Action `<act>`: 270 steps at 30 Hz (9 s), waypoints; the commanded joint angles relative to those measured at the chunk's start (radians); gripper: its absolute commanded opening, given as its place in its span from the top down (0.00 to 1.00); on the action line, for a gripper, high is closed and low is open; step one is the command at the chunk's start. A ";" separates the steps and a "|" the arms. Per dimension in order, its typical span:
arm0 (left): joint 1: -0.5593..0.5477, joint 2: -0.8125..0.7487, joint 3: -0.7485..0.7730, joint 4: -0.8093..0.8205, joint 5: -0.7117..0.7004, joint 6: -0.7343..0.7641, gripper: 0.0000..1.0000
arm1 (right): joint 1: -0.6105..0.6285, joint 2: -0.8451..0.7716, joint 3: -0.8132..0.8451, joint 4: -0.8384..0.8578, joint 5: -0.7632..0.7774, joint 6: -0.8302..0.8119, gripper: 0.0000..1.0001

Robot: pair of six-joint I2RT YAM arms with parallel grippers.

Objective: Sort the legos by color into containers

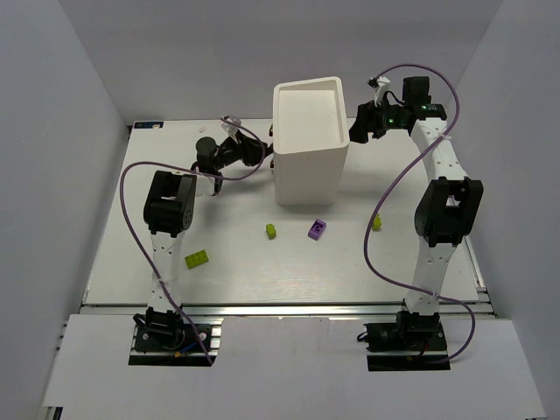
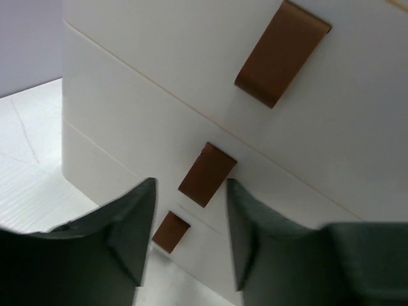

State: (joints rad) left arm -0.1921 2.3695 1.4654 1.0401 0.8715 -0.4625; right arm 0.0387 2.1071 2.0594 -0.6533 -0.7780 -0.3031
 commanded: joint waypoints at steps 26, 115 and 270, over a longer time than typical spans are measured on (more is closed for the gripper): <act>0.080 -0.177 -0.189 0.089 -0.014 -0.081 1.00 | 0.000 -0.030 -0.021 0.018 -0.030 0.015 0.21; 0.394 -1.162 -0.527 -1.505 -0.781 -0.045 0.06 | 0.527 -0.196 -0.517 -0.561 0.173 -1.612 0.92; 0.047 -0.376 0.286 -1.034 -0.167 -0.134 0.99 | 0.422 -0.622 -0.559 0.744 0.500 0.114 0.96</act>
State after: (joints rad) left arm -0.1184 1.9541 1.6871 0.0032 0.6727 -0.5919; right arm 0.4789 1.5246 1.5196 0.0330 -0.3256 -0.2276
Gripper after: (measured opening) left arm 0.470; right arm 0.037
